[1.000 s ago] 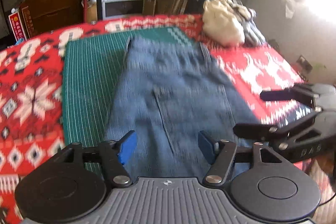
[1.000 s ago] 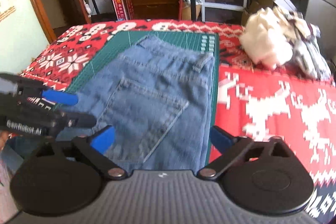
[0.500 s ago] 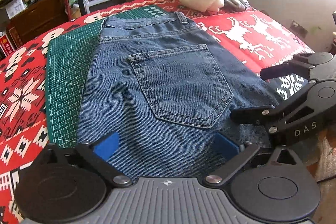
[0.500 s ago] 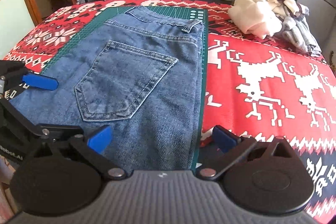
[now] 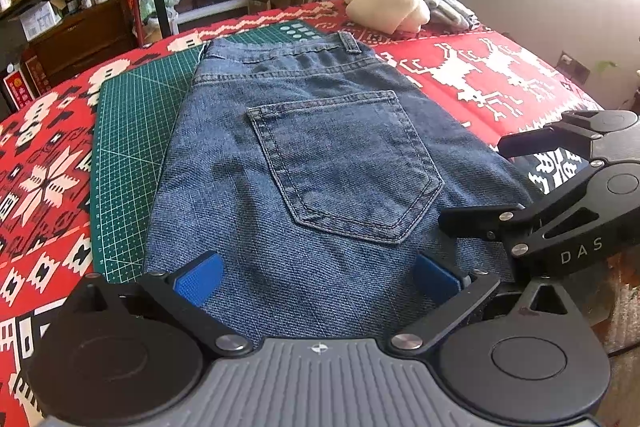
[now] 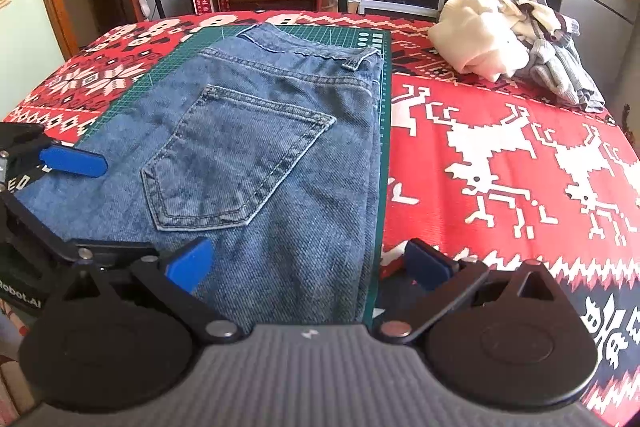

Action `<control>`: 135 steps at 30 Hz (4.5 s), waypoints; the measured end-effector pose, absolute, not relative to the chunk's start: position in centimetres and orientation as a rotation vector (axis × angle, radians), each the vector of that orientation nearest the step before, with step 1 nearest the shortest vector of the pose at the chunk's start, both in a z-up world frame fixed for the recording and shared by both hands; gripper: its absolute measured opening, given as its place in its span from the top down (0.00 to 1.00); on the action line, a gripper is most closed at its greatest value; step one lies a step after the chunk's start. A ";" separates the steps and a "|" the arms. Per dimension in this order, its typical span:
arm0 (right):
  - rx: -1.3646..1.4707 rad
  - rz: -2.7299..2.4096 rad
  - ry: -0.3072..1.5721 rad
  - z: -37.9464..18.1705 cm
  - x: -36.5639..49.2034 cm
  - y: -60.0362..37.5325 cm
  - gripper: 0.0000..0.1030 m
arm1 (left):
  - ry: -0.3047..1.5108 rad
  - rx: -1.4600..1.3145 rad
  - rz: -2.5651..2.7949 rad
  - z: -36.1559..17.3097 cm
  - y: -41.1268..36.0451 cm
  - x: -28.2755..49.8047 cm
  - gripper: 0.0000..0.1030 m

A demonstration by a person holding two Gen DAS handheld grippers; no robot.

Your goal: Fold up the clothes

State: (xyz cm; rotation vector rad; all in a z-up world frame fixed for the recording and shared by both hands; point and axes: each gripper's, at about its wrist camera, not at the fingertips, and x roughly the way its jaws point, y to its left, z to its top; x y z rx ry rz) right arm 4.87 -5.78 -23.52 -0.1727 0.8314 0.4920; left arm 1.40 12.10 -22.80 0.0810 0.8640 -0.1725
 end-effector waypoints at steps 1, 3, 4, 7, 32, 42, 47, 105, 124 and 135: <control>-0.173 0.492 0.832 -23.5 4.9 -5.8 0.00 | 0.859 0.081 -0.174 -22.8 12.1 1.3 0.00; -0.173 0.492 0.835 -23.5 4.9 -5.8 0.00 | 0.854 0.082 -0.174 -22.8 12.1 1.3 0.00; -0.173 0.492 0.838 -23.4 5.0 -5.8 0.00 | 0.853 0.083 -0.174 -22.8 12.1 1.3 0.00; -0.169 0.496 0.849 -23.4 5.1 -5.8 0.00 | 0.866 0.083 -0.178 -22.7 12.2 1.5 0.00; -0.026 0.670 0.893 -13.5 20.9 -9.9 0.40 | 0.857 -0.013 -0.318 -12.6 20.1 12.7 0.20; 0.308 0.584 1.128 -20.8 31.1 -8.7 0.64 | 1.029 -0.219 -0.242 -17.8 23.9 23.1 0.44; 0.293 0.578 1.190 -22.1 32.3 -7.8 0.64 | 1.054 -0.290 -0.256 -19.0 24.7 24.6 0.44; -0.215 0.889 0.826 -17.0 3.7 -8.0 0.80 | 1.071 0.078 -0.389 -15.2 18.1 1.5 0.78; 0.427 0.602 1.136 -21.7 10.3 -16.0 0.66 | 1.058 -0.395 0.041 -18.7 28.4 -2.9 0.50; 0.252 0.614 1.127 -22.5 9.5 -12.3 0.85 | 1.074 -0.487 -0.005 -20.5 27.6 -2.3 0.83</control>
